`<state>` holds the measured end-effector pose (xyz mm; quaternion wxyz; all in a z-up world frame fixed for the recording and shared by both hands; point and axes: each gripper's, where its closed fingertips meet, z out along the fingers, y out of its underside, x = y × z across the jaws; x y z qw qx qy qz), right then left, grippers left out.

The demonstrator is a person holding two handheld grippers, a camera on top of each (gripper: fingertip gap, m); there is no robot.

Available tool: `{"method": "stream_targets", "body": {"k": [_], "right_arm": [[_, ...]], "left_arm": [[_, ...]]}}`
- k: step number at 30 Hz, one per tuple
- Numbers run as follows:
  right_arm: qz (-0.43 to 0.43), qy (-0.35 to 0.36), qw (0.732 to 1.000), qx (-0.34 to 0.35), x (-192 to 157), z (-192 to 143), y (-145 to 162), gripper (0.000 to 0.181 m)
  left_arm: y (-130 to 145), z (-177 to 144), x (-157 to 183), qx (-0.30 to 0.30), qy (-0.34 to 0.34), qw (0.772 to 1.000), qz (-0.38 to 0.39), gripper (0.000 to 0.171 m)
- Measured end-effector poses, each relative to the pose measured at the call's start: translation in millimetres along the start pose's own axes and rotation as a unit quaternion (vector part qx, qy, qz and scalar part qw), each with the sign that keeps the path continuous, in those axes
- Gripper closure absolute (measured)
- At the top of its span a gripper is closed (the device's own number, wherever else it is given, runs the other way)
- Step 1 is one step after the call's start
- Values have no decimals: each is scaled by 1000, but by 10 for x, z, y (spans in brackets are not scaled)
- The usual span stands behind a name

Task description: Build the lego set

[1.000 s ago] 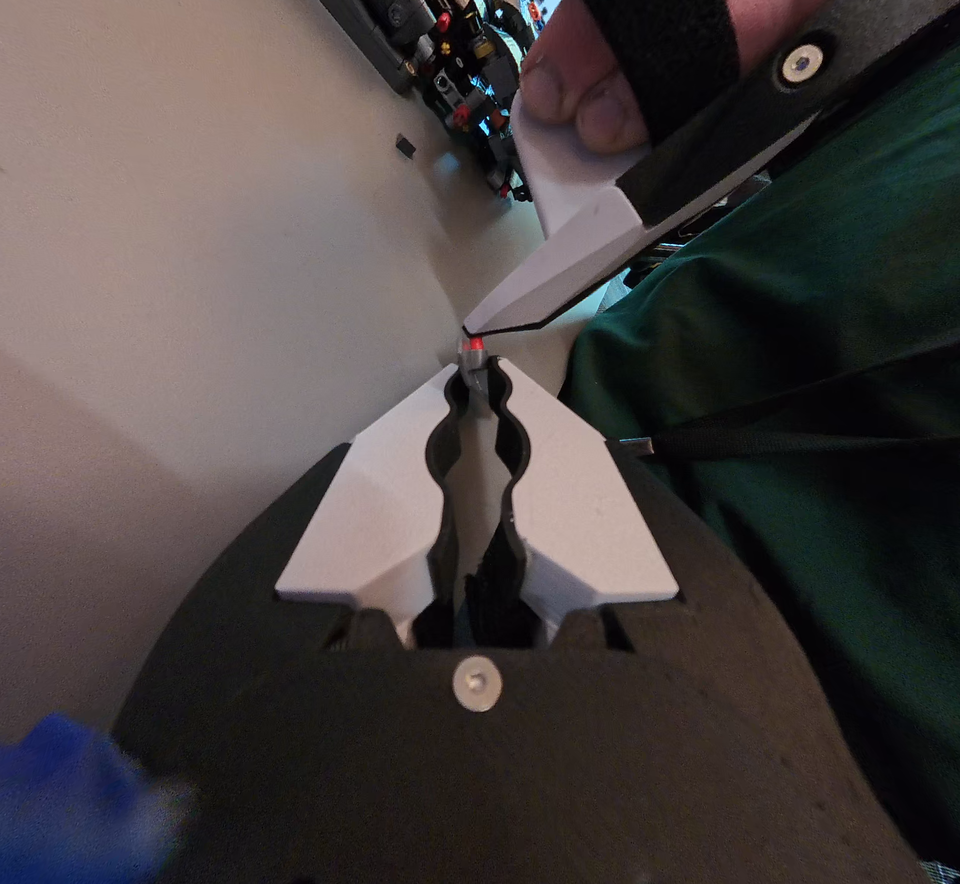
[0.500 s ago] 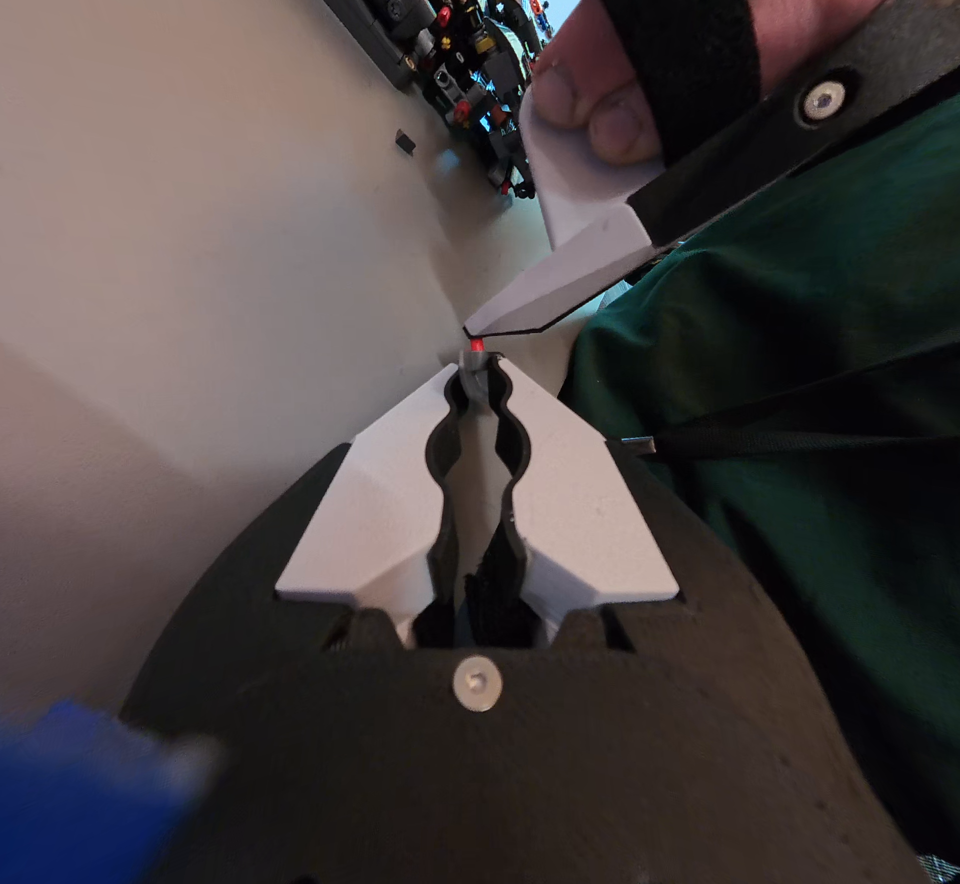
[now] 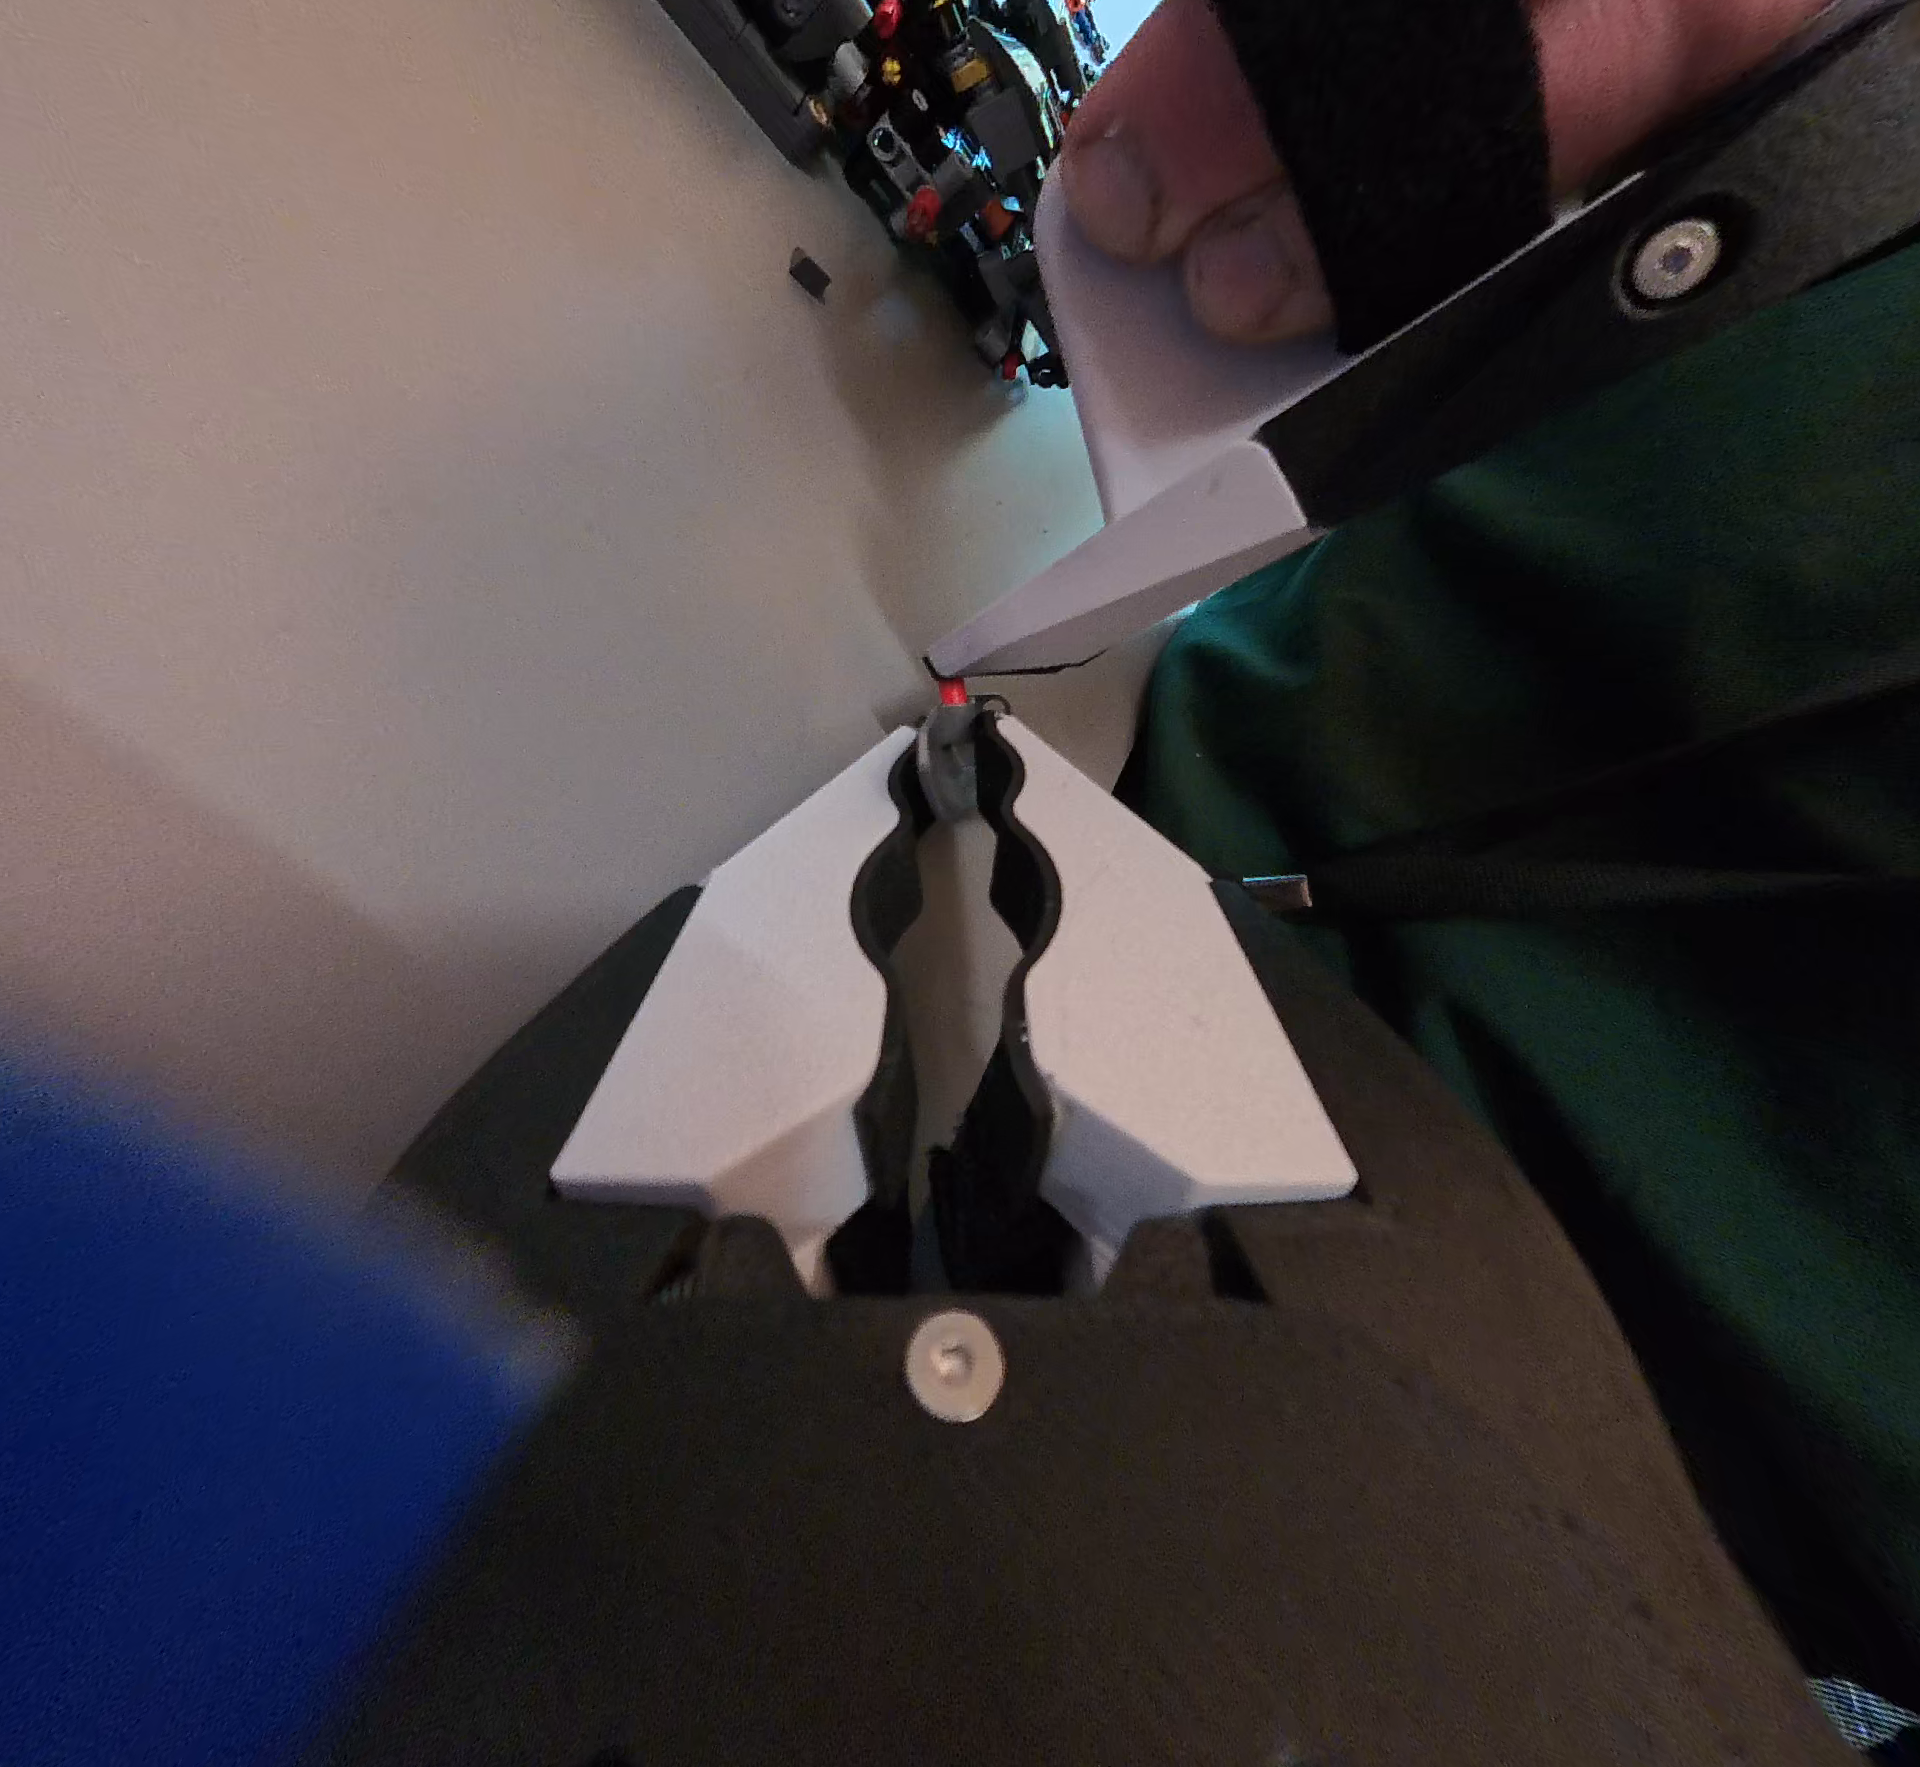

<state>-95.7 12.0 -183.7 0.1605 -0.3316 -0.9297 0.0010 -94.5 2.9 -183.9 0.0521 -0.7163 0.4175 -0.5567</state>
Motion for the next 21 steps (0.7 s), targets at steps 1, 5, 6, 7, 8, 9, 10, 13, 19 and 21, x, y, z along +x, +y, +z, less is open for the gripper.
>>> {"method": "stream_targets", "body": {"k": [1,5,6,7,8,9,10,13,19,21], "right_arm": [[-1,-2,1000,1,-1,3,1,180],[-12,-3,1000,1,-4,-1,-3,181],[-15,-3,1000,1,-5,-1,-6,181],[-17,-5,1000,2,-7,2,-6,181],[-19,-6,1000,4,-7,2,-5,181],[-21,-8,1000,6,-7,-2,-7,181],[-24,-9,1000,8,-8,0,-10,181],[-32,-16,999,13,-14,-3,-21,181],[-44,-25,999,19,-27,-5,-41,181],[-50,-26,998,21,-30,-5,-52,181]], "left_arm": [[1,0,-1,0,0,1000,0,166],[3,2,2,-2,2,1000,-1,166],[7,4,3,-3,2,1000,-1,166],[8,6,0,-5,0,1000,-1,166],[8,6,2,-4,1,1000,-1,166],[9,5,4,-5,2,1000,0,166],[12,7,4,-6,2,1000,0,166],[20,11,11,-9,3,1000,2,166],[35,16,20,-13,5,1000,6,166],[42,16,29,-15,8,1000,7,166]]}}
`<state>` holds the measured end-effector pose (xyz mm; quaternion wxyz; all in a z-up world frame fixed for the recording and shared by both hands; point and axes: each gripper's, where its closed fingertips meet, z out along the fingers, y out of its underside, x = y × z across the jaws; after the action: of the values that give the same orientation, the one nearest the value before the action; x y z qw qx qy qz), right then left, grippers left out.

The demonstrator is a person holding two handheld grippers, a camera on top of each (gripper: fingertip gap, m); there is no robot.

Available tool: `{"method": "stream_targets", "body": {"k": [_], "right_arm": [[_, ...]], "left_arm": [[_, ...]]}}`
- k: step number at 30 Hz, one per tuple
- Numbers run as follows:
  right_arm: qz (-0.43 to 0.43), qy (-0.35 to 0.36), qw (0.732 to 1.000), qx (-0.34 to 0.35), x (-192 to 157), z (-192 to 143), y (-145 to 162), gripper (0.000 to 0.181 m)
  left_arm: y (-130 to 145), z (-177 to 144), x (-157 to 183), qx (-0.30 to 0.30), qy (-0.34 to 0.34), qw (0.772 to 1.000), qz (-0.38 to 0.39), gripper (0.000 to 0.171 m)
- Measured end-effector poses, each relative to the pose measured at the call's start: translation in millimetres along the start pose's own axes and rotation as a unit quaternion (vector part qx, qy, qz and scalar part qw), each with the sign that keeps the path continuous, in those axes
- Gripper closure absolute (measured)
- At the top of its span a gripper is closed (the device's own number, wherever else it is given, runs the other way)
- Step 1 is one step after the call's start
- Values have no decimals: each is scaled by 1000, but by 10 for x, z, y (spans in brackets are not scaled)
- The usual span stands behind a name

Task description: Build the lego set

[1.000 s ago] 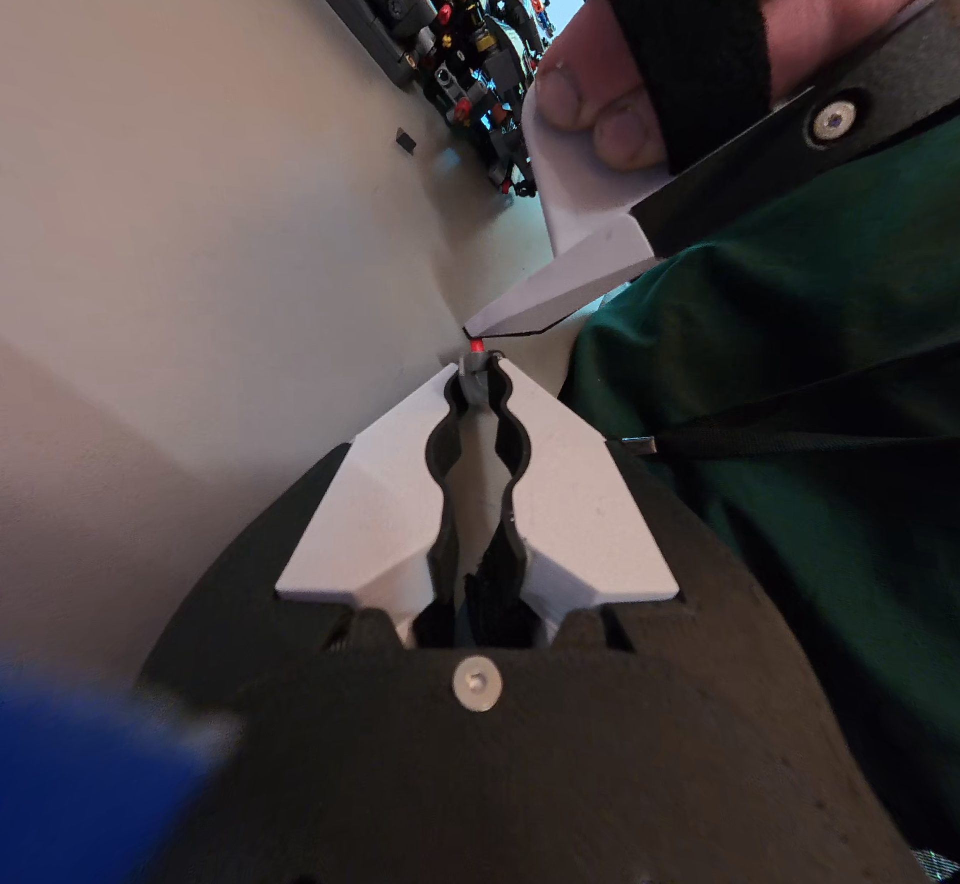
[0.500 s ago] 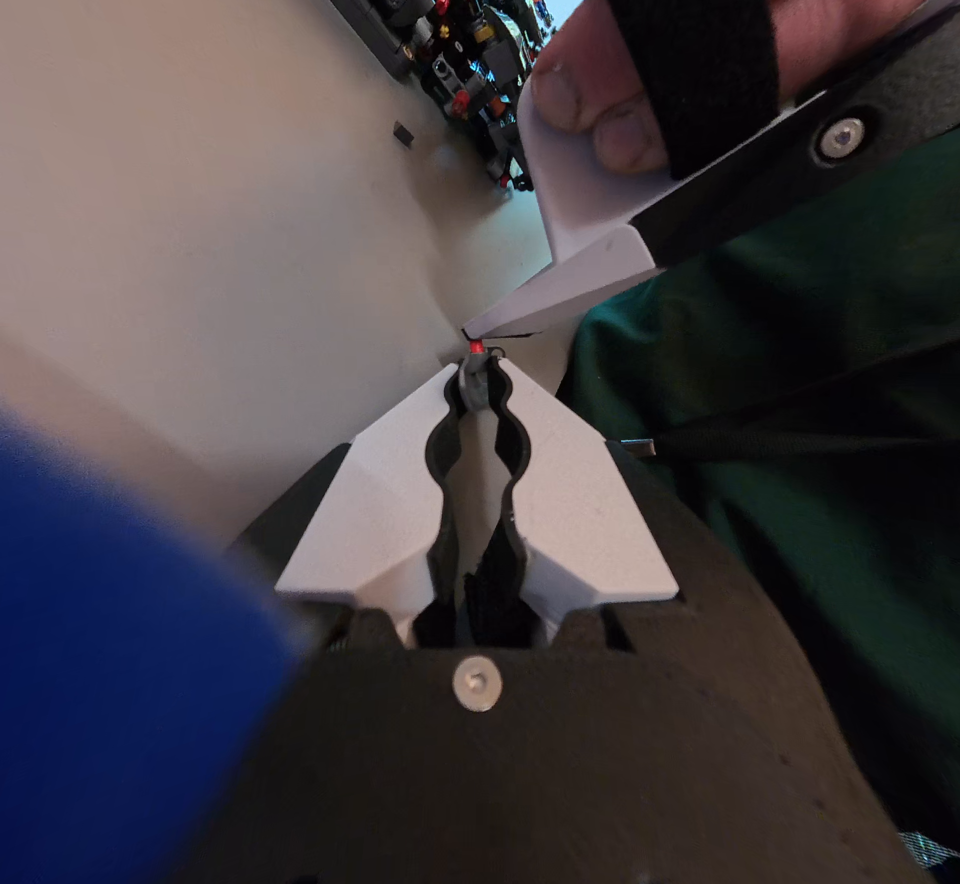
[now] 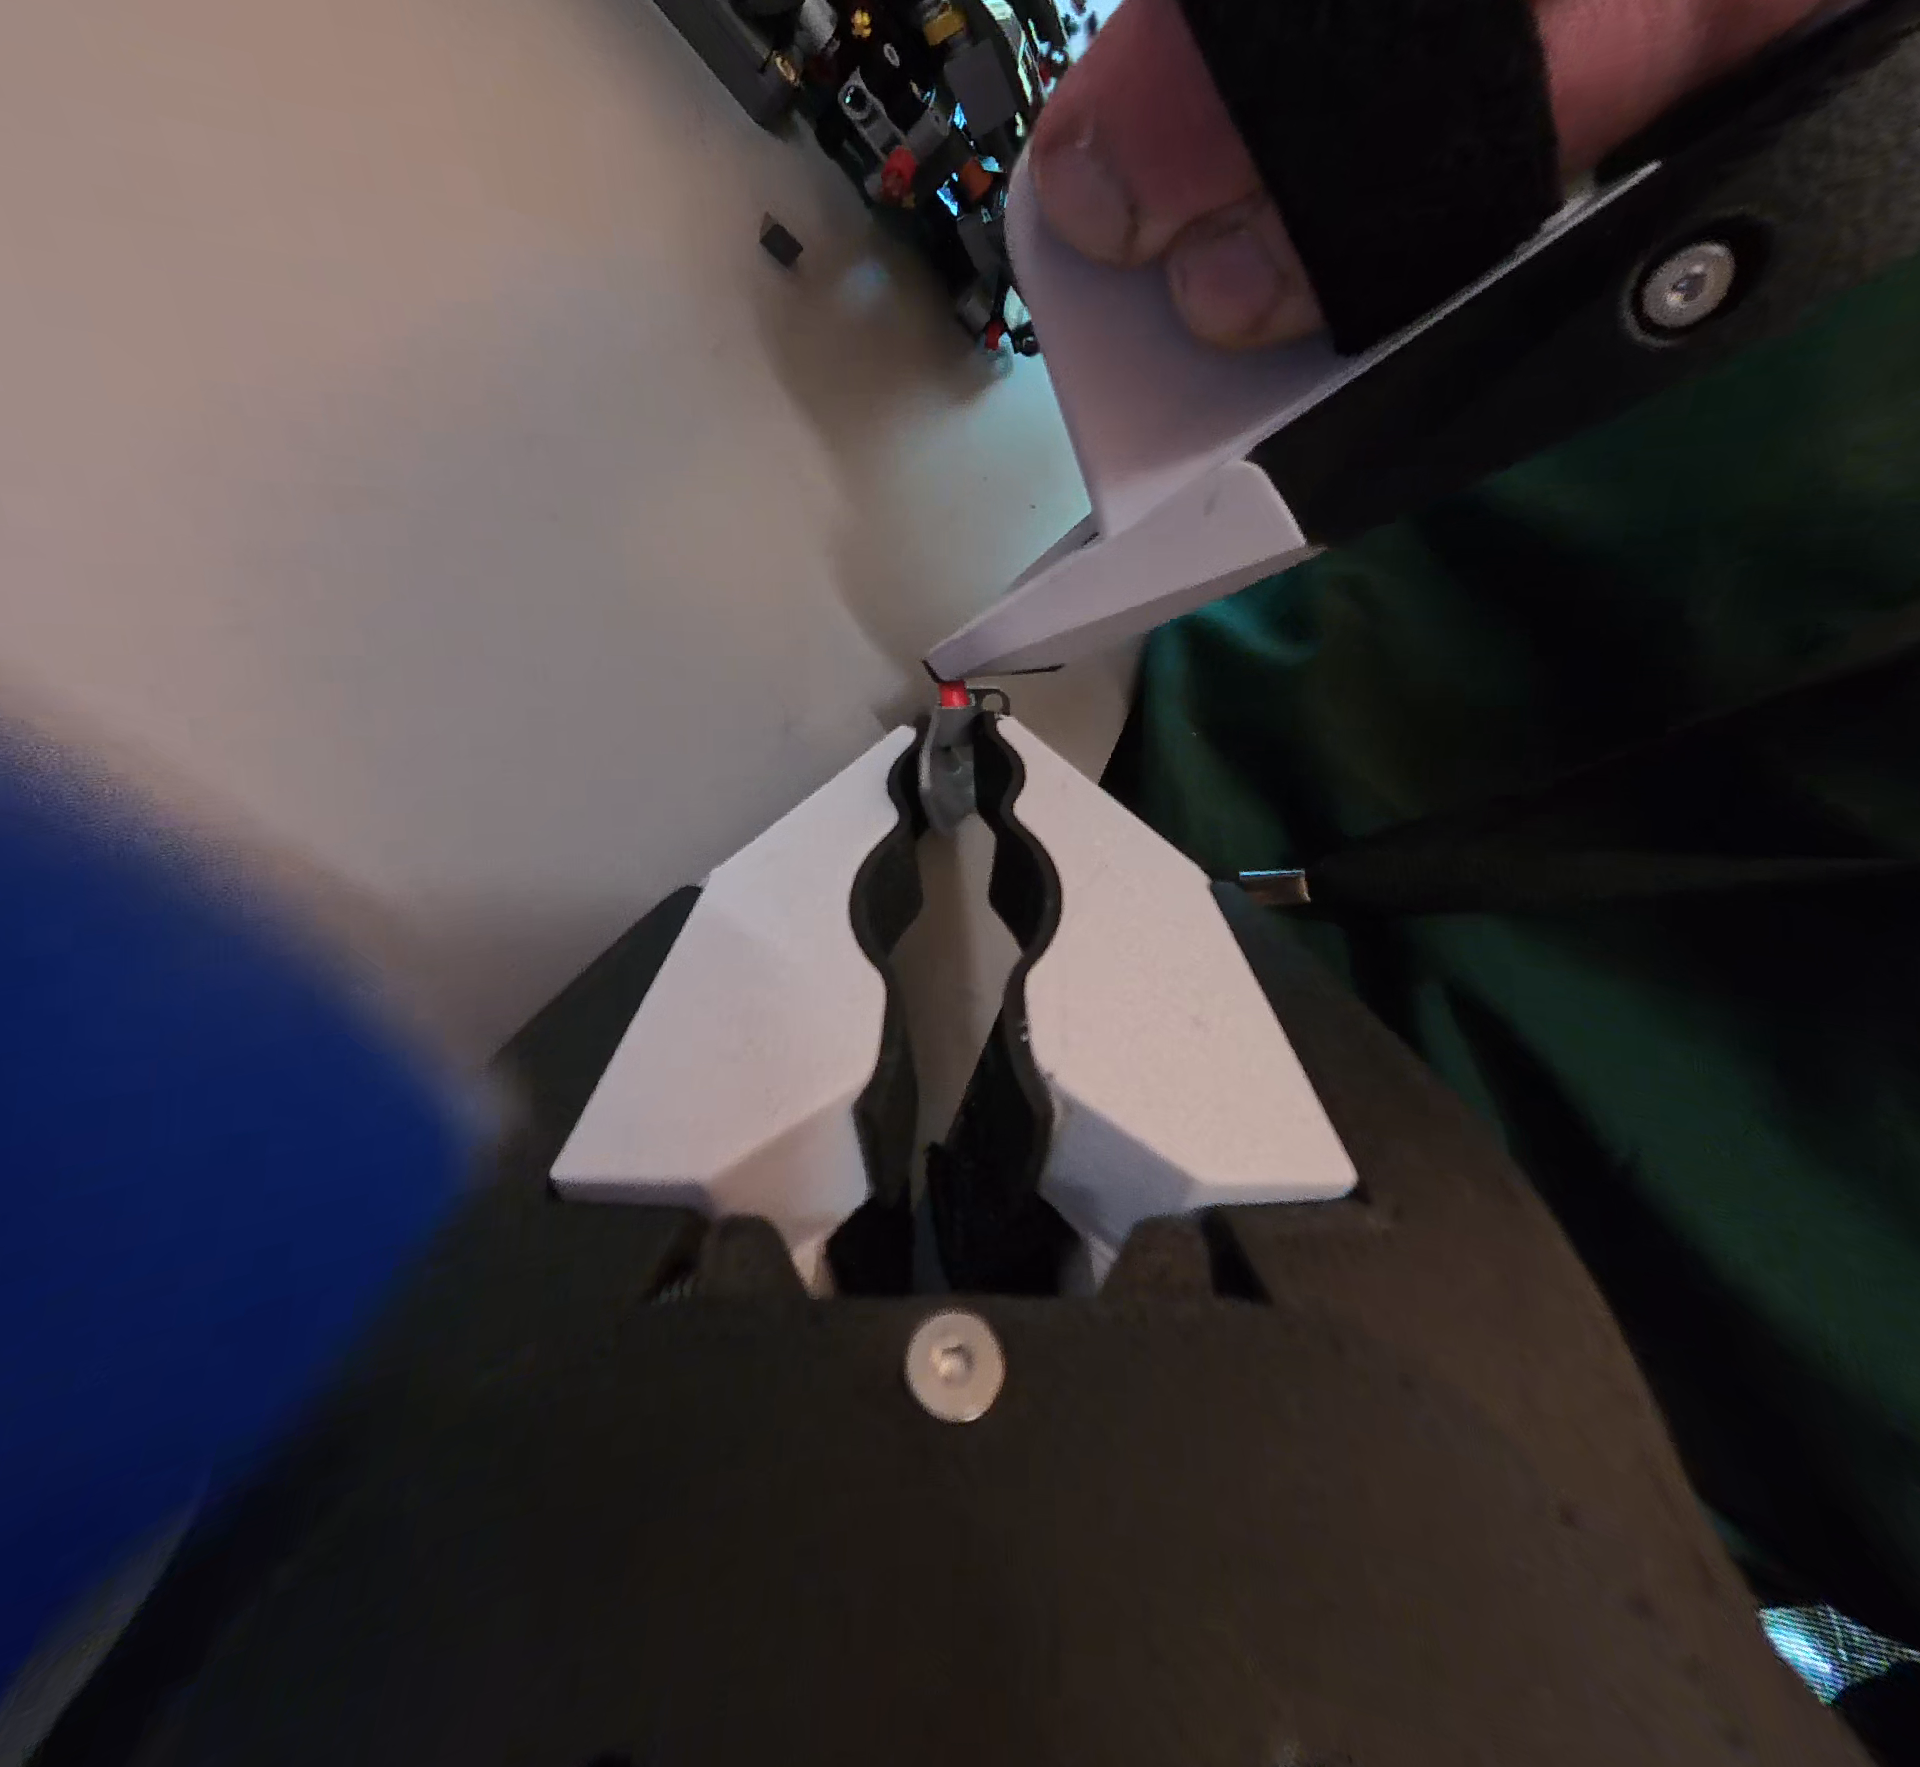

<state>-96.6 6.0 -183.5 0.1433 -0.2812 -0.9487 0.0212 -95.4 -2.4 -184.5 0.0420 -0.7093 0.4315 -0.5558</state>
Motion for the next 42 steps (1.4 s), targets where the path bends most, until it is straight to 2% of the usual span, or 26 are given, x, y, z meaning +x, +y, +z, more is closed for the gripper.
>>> {"method": "stream_targets", "body": {"k": [21,24,32,38,42], "right_arm": [[-15,-14,999,24,-14,-15,-27,181],[5,-14,999,30,-4,-19,-2,181],[85,5,995,53,20,-5,22,179],[107,18,993,53,13,-17,23,179],[115,26,992,43,17,-35,28,180]], "left_arm": [[2,-1,9,-1,8,1000,-4,166],[-10,-4,9,3,9,1000,-6,170],[-17,-4,11,6,10,1000,-5,166],[-21,-5,12,7,11,1000,-6,170],[-23,-6,12,8,11,1000,-7,166]]}}
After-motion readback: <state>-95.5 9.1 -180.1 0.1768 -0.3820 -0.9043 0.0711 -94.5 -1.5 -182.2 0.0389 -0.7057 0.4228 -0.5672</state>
